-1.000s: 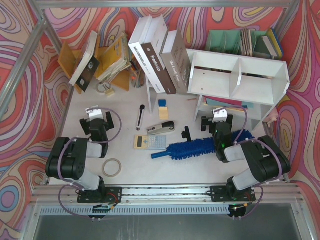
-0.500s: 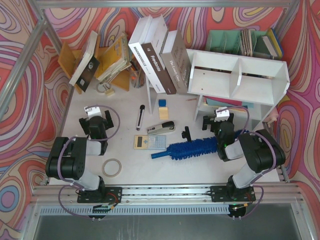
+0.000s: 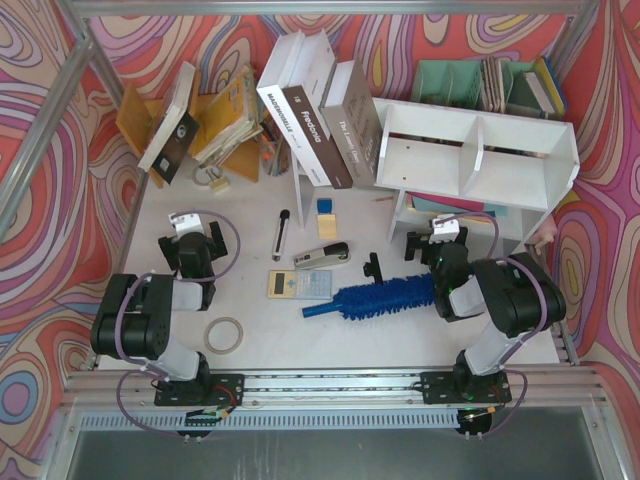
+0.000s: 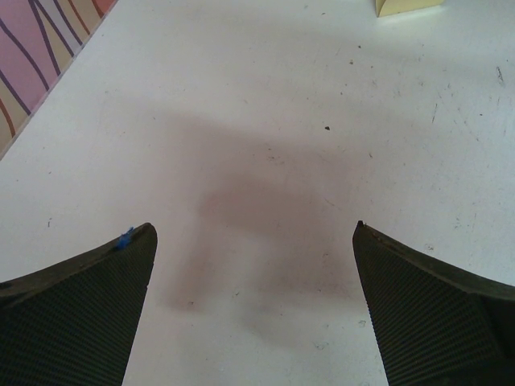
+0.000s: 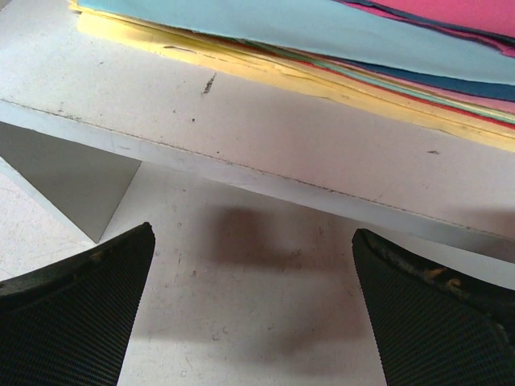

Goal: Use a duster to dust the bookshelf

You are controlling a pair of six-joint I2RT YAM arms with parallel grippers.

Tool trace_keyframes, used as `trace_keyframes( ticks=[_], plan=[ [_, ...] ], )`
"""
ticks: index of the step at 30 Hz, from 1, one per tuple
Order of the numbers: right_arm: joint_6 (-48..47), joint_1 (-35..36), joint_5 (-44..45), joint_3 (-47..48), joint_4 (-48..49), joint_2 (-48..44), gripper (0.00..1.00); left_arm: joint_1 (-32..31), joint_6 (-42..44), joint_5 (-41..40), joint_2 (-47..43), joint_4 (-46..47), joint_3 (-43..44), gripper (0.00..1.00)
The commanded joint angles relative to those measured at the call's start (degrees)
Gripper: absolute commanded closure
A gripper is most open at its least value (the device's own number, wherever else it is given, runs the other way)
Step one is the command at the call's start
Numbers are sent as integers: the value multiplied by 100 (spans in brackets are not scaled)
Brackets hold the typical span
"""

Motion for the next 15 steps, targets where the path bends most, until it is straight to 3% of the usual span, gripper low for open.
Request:
trace_keyframes(
  ticks=[1,15],
  plan=[
    [42,-29,9,83,161,10,1,48,-82,16,-16,-2,52,2],
    [159,-33,359,224,-71,33,1,47,-57,129,-1,25,45,2]
  ],
)
